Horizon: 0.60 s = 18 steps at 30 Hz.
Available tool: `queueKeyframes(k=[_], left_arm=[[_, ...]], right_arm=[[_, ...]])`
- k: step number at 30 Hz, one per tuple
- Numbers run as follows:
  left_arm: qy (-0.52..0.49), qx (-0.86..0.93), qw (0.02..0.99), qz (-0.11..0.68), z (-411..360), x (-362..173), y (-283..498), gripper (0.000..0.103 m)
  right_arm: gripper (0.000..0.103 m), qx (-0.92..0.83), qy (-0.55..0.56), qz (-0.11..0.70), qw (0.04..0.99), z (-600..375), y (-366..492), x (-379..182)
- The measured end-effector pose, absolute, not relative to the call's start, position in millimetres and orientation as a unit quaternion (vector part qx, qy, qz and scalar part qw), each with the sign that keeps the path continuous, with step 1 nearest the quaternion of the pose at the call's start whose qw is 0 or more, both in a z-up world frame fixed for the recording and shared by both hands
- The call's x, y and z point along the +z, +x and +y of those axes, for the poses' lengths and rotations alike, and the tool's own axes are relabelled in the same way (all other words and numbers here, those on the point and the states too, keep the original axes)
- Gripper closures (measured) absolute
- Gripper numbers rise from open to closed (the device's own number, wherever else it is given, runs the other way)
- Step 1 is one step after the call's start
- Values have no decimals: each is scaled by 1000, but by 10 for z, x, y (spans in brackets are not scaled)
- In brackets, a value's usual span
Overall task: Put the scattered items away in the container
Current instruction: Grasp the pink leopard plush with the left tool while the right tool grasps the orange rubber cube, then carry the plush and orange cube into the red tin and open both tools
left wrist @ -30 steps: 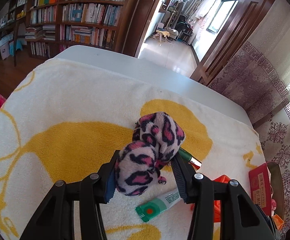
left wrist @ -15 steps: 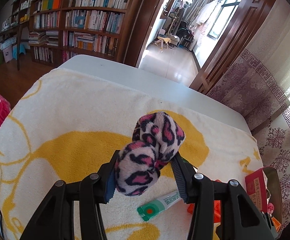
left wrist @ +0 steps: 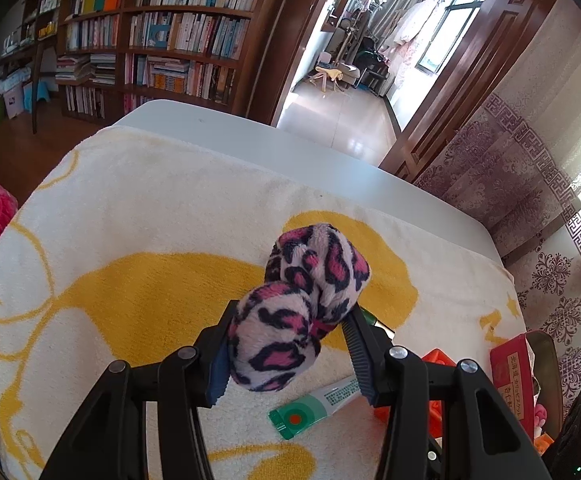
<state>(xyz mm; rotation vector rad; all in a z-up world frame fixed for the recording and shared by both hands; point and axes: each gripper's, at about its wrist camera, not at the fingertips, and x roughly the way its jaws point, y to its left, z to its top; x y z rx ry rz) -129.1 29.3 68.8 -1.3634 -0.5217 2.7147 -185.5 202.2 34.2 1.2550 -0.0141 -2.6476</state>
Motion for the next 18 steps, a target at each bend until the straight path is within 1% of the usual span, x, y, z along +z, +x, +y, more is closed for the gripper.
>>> queueKeyframes(k=[3, 6, 9, 18], left_arm=[[-445, 880, 32, -166, 321, 670, -1293, 52], [-448, 878, 37, -167, 350, 656, -1293, 52], [-446, 879, 36, -166, 345, 663, -1288, 52], [-443, 880, 37, -170, 320, 687, -1283, 52]], right_arm=[[33, -901, 419, -29, 111, 2106, -1782, 387], [34, -906, 406, -25, 114, 2114, -1706, 465], [34, -913, 389, -40, 117, 2177, -1636, 590], [34, -938, 325, -105, 63, 2731, -1431, 1041]])
